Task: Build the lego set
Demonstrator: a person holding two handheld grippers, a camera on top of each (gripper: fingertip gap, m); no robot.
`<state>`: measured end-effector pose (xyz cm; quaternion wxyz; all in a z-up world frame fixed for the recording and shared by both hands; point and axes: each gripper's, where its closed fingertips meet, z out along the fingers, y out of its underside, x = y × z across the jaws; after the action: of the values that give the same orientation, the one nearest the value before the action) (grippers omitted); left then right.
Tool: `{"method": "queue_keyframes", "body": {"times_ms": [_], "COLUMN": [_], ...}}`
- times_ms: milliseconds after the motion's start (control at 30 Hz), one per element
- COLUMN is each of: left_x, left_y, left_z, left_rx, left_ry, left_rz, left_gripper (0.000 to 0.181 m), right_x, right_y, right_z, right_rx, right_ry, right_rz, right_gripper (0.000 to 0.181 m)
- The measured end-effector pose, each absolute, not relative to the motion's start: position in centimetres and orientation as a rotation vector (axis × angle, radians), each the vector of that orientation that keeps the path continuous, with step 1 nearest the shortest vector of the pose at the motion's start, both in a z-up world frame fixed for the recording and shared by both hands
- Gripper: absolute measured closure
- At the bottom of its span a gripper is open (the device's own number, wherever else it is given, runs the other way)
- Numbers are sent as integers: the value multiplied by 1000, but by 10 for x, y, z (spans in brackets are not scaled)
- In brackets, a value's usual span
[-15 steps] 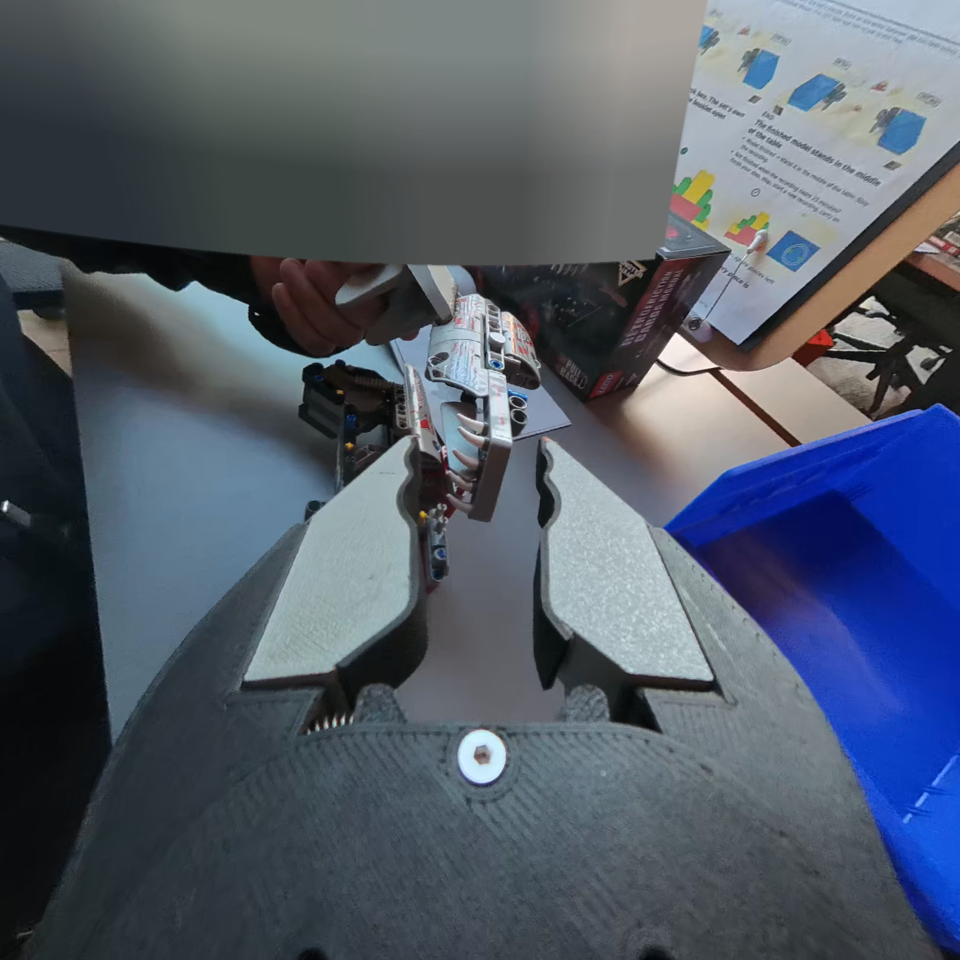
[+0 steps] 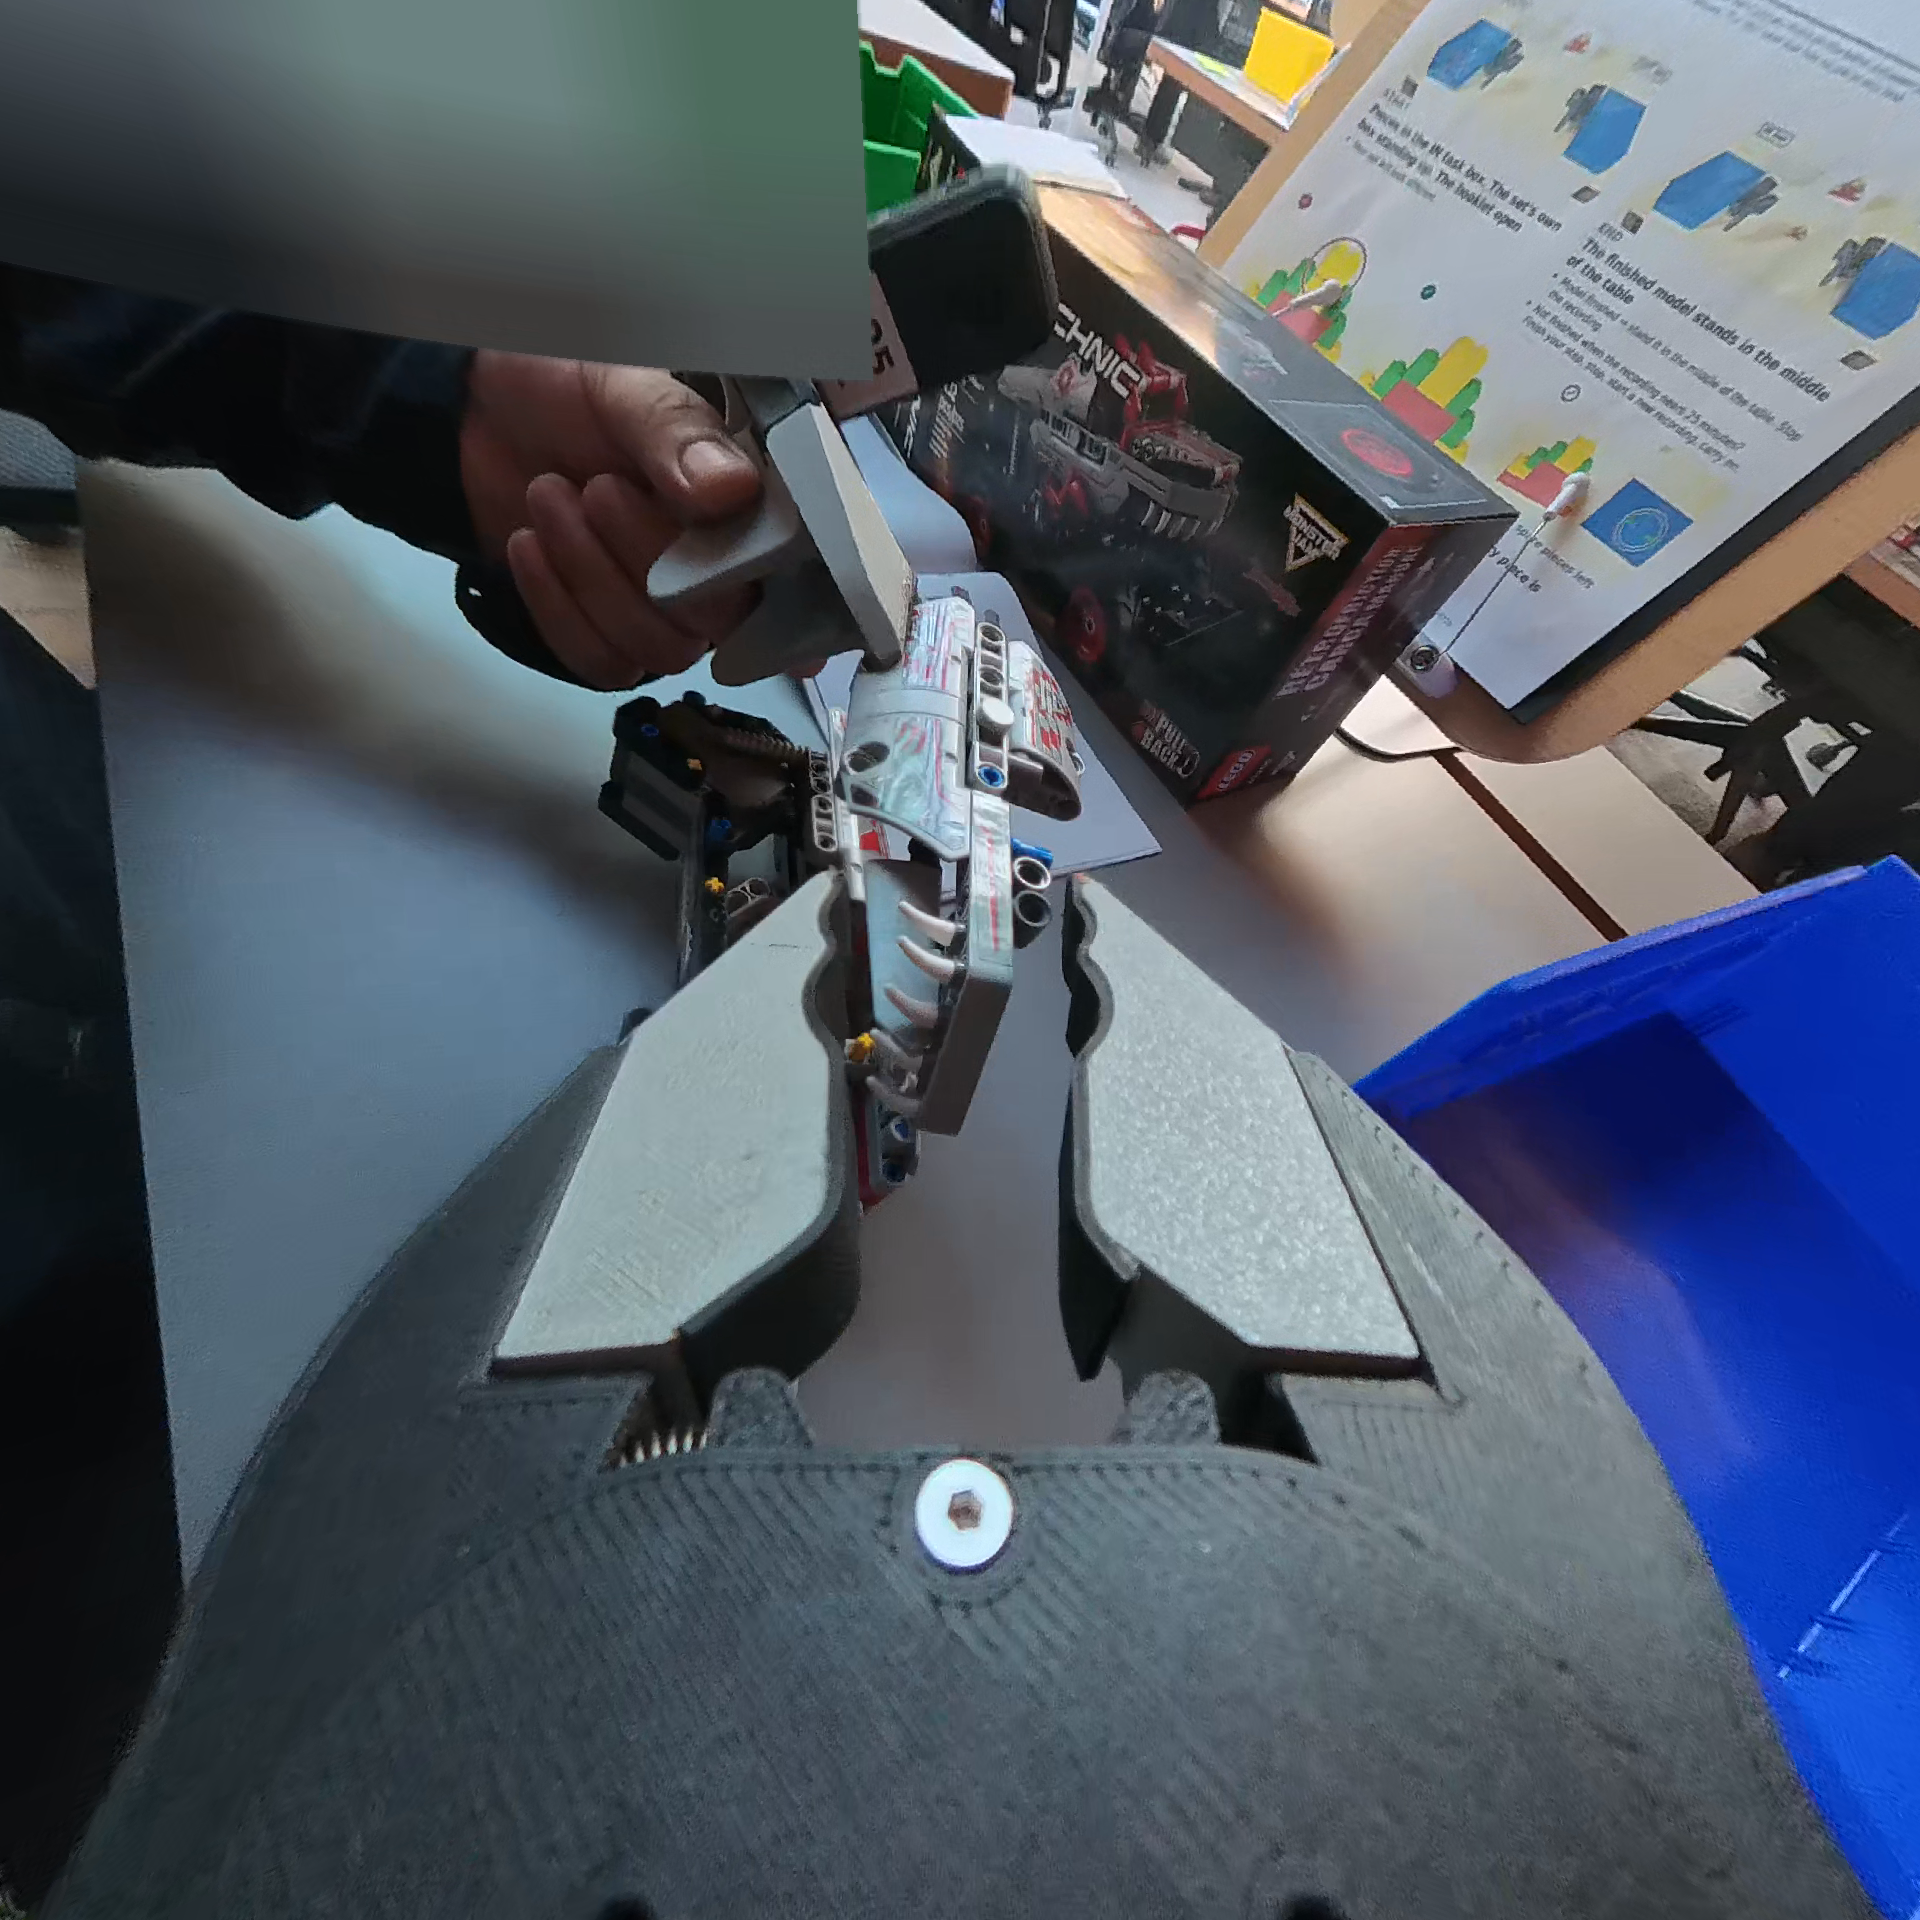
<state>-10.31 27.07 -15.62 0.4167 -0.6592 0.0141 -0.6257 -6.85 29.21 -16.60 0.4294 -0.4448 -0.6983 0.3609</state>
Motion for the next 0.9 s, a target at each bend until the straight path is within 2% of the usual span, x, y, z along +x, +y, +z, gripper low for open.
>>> {"method": "queue_keyframes", "body": {"times_ms": [367,467,567,633,800,900], "left_x": [-101,-110,-126,-129,-110,-103], "left_y": [264,265,270,267,266,270], "left_z": [-172,-182,-194,-194,-195,-203], "left_rx": [-1754,-1832,-1930,-1947,-1931,-1935], "left_ry": [84,130,194,324,791,941], "left_rz": [-1463,-1326,-1098,-971,-671,-615], "left_gripper": [180,168,132,125,121,129], "right_x": [-70,-71,-71,-69,-68,-67], "right_y": [289,290,292,291,286,285], "right_z": [-185,-187,-190,-193,-198,-201], "right_rx": [-1078,-1084,-1092,-1093,-1063,-1060], "right_ry": [-1808,-1804,-1790,-1790,-1811,-1824], "right_rz": [844,917,1001,1045,1083,1108], "right_gripper": [148,149,150,150,151,150]}}
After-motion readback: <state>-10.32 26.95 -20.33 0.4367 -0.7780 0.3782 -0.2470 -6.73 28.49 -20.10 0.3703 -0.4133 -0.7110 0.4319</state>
